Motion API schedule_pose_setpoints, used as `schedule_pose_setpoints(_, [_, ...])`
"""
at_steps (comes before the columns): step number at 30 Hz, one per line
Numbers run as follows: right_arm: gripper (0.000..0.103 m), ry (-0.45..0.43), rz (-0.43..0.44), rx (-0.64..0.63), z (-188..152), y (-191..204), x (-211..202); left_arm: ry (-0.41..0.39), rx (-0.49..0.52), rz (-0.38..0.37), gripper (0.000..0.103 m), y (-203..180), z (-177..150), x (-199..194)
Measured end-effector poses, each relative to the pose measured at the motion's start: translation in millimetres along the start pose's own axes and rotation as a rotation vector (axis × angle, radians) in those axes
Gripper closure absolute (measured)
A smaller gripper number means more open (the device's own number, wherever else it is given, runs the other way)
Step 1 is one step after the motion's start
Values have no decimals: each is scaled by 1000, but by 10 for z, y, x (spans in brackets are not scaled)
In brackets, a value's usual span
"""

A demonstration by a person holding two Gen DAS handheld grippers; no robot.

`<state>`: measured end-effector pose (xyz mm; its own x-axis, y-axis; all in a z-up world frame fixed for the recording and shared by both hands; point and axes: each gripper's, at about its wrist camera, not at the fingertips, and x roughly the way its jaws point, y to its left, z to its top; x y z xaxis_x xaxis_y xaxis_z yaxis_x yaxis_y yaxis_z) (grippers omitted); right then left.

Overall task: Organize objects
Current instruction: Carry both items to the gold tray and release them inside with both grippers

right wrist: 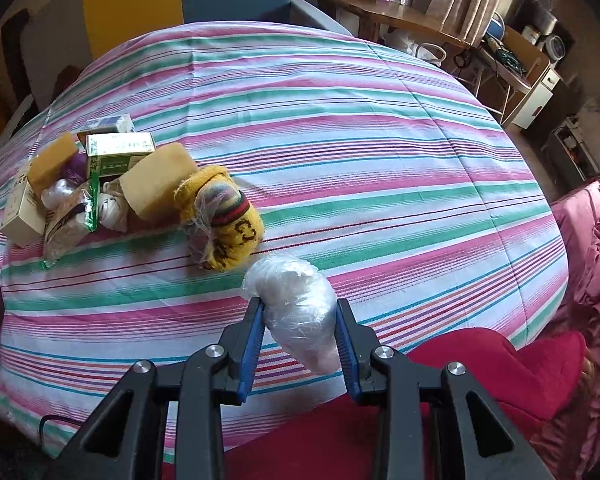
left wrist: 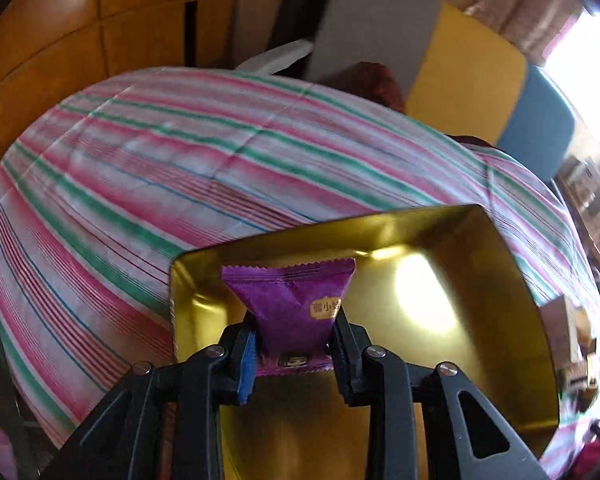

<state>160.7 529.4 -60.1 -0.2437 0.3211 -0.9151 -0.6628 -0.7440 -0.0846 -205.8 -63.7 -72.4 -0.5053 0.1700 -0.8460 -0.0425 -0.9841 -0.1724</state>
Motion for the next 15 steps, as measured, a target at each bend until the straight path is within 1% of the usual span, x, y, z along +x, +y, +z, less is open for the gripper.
schedule_pose_setpoints(1, [68, 4, -6, -1, 1, 3, 5, -8, -9, 18, 72, 44, 36, 54])
schedule_pose_setpoints(2, [68, 8, -10, -2, -6, 1, 9, -11, -11, 31, 72, 29, -19, 51])
schedule_pose_setpoints(3, [68, 12, -15, -4, -8, 2, 12, -6, -13, 35, 71, 74, 3, 97])
schedule_pose_setpoints(5, [68, 22, -27, -8, -8, 11, 25, 9, -28, 34, 67, 157, 44, 162])
schedule_pose_setpoints(6, [68, 26, -31, -11, -4, 13, 29, 0, -34, 28, 65, 156, 43, 144])
schedule_pose_setpoints(7, [68, 30, -35, -14, -5, 13, 34, -10, -36, 31, 61, 150, 56, 124])
schedule_pose_setpoints(8, [68, 35, -39, -13, -3, 13, 40, -19, -40, 32, 61, 171, 63, 107])
schedule_pose_setpoints(11, [68, 44, -45, -13, 2, 10, 52, -48, -53, 12, 61, 200, 51, -38])
schedule_pose_setpoints(14, [68, 35, -50, -11, 16, 25, 22, -101, -39, 6, 61, 223, 13, -272])
schedule_pose_setpoints(15, [68, 27, -45, -9, 27, 56, -14, -118, -33, 6, 61, 177, -17, -354])
